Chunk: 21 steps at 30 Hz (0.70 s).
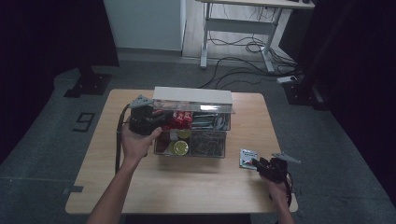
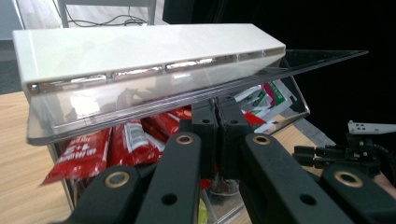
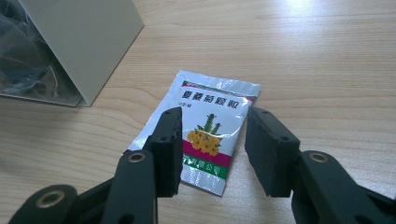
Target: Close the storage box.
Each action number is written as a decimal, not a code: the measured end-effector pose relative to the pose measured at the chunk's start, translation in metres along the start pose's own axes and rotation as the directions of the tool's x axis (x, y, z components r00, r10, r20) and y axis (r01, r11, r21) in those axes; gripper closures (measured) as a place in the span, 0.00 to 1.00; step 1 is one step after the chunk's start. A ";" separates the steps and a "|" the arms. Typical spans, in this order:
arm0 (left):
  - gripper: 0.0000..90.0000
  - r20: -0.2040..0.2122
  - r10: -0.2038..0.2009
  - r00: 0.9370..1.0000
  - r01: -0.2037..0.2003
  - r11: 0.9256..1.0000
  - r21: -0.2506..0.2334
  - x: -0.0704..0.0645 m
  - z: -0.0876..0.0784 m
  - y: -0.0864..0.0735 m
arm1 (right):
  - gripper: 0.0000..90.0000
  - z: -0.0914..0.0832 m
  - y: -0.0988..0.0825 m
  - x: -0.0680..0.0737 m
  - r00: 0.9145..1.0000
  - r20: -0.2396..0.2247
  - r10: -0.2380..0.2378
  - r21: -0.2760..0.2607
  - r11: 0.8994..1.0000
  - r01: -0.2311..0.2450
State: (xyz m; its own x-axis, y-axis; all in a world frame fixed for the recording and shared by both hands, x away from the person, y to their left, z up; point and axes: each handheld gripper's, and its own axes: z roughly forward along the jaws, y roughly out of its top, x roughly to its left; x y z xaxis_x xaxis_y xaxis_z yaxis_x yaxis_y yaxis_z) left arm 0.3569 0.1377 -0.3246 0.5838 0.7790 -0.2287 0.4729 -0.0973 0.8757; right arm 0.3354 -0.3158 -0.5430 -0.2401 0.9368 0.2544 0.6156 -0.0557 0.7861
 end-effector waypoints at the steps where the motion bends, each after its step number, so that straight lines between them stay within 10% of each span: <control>1: 0.97 0.000 0.001 1.000 -0.001 1.000 0.001 0.000 0.000 -0.001 | 0.63 0.000 0.000 0.000 1.000 0.001 -0.001 -0.001 1.000 0.001; 21: 1.00 -0.005 -0.003 1.000 0.003 1.000 0.018 0.003 -0.004 -0.008 | 0.64 0.000 -0.001 -0.002 1.000 0.011 0.008 -0.013 1.000 -0.008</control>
State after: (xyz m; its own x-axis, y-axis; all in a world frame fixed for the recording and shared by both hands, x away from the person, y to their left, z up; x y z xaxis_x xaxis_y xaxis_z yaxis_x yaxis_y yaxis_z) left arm 0.3520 0.1434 -0.3302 0.5795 0.7821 -0.2291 0.4863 -0.1064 0.8673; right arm 0.3357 -0.3176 -0.5442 -0.2270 0.9399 0.2550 0.6074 -0.0680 0.7914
